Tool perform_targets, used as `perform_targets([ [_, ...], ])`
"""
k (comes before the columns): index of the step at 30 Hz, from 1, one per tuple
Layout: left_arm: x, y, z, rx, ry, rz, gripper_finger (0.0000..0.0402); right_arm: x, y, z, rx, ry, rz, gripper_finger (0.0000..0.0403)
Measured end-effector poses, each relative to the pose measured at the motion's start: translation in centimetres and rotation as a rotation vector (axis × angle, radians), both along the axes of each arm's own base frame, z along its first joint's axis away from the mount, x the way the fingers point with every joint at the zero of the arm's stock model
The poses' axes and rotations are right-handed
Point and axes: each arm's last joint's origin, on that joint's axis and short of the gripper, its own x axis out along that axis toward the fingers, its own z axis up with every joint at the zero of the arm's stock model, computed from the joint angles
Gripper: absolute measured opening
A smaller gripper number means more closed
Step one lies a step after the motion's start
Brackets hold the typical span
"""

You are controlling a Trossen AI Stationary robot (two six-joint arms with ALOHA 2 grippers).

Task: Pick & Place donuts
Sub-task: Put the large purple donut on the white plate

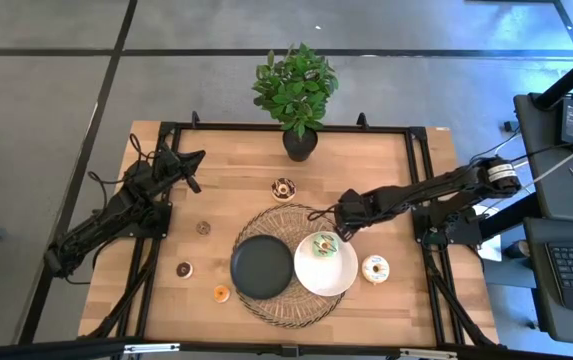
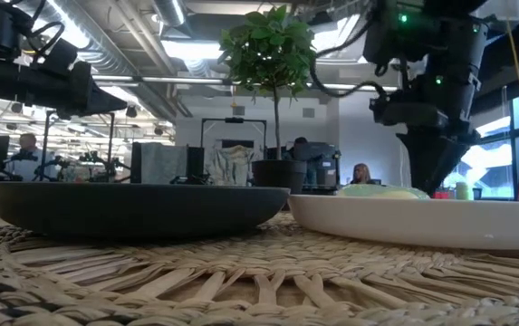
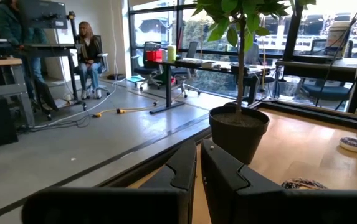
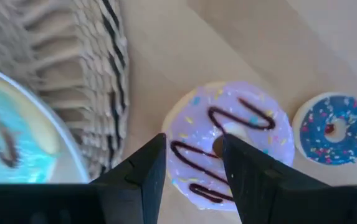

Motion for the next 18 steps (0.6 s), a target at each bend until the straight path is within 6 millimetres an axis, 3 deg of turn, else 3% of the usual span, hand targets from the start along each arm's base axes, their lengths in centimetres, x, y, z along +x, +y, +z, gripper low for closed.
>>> perform_targets([
  [13,0.0,0.0,0.0,-0.004,0.004,0.002,0.0020,0.4,0.1,-2.0,0.034,0.045,-0.017,0.0158],
  [18,0.0,0.0,0.0,-0.004,0.004,0.002,0.0020,0.3,0.2,-2.0,0.038,0.052,-0.016,0.0127],
])
